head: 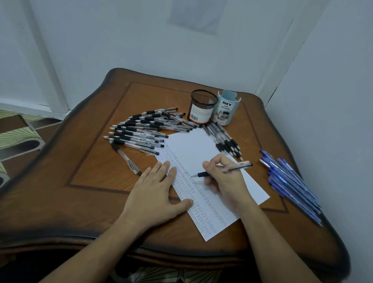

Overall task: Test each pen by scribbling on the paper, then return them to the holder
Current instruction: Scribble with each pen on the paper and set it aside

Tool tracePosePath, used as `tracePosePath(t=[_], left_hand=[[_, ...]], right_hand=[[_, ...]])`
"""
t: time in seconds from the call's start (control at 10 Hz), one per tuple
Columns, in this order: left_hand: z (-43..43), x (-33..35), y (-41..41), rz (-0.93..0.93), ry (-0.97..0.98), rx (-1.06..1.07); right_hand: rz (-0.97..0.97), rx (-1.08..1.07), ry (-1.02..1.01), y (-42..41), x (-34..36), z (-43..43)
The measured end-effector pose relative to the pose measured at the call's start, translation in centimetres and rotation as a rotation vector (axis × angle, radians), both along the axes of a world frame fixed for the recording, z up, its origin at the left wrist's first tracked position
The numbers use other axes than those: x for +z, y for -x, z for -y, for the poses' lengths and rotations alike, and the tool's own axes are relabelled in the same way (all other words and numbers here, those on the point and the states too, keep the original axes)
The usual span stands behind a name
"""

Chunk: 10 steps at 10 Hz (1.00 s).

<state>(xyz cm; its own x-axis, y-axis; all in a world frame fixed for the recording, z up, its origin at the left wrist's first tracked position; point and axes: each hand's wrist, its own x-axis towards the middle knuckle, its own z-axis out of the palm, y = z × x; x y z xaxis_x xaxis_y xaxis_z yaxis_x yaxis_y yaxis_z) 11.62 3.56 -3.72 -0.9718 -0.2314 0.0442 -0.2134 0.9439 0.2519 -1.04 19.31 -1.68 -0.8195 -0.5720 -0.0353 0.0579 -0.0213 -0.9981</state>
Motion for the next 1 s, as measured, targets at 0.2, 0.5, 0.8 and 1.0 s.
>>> tracePosePath(t=[0.2, 0.5, 0.8, 1.0], left_hand=[[0.1, -0.2, 0.0, -0.006, -0.007, -0.005], [0.1, -0.1, -0.1, -0.006, 0.010, -0.014], [0.2, -0.2, 0.0, -0.005, 0.014, -0.015], [0.1, -0.2, -0.1, -0.007, 0.004, -0.012]], right_hand=[[-0.040, 0.084, -0.121, -0.3, -0.6, -0.2], [-0.192, -0.001, -0.168, -0.7, -2.0, 0.2], [-0.228, 0.007, -0.179, -0.6, -2.3, 0.1], [-0.243, 0.015, -0.197, -0.6, -2.2, 0.2]])
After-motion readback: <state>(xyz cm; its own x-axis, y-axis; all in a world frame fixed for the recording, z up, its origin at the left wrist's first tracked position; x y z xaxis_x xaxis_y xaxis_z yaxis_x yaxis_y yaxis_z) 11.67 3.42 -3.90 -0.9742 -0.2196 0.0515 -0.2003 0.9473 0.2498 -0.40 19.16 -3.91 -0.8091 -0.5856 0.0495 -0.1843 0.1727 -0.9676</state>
